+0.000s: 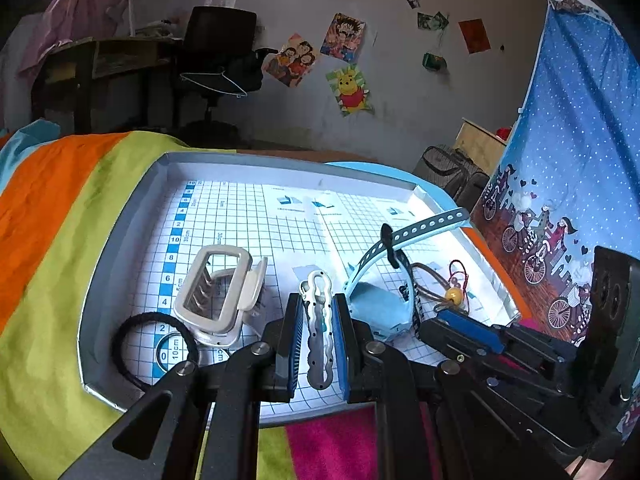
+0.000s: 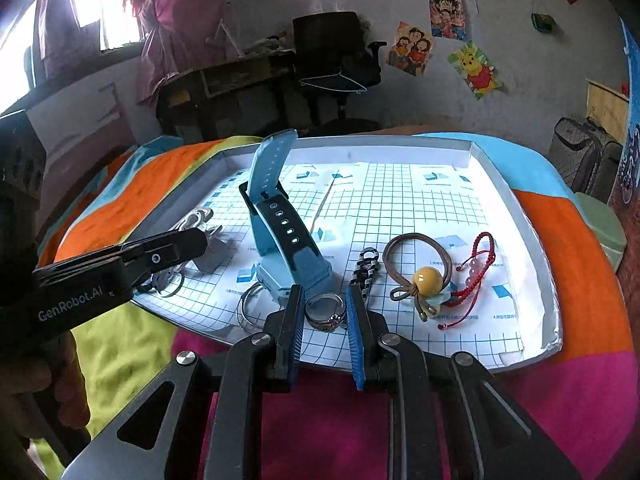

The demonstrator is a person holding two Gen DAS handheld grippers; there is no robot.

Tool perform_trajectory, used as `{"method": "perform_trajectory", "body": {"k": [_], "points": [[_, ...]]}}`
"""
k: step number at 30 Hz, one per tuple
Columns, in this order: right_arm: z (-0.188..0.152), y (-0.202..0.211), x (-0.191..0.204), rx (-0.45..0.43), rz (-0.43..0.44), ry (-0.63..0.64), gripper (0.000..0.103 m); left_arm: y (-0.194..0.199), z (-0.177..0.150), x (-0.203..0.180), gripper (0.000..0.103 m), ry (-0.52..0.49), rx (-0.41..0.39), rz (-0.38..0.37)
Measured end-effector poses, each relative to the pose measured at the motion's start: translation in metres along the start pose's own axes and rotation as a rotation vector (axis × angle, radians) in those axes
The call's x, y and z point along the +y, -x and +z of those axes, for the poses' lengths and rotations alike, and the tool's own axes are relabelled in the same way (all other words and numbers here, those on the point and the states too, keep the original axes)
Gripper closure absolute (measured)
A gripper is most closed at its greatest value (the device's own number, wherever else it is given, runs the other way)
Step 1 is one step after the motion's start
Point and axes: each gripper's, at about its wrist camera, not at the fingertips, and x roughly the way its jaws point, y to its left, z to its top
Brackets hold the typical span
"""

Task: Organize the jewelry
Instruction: 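Drop the keychain into the tray with left tool while right tool drops the ring there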

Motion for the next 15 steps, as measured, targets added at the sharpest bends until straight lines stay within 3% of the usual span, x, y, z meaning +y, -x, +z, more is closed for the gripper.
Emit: {"method": "perform_trajectory", "body": {"k": [9,15], "points": [[0.004,-0.001,-0.001,0.011,-0.005,0.0,0.084,-0.006,-0.002,0.006,0.089,0.033,0.03,0.013],[0.006,0.004,-0.004,0.012,-0.011,-0.011,0.072,-0.005,-0.005,0.011,0.089,0.064,0.047,0.017]]}}
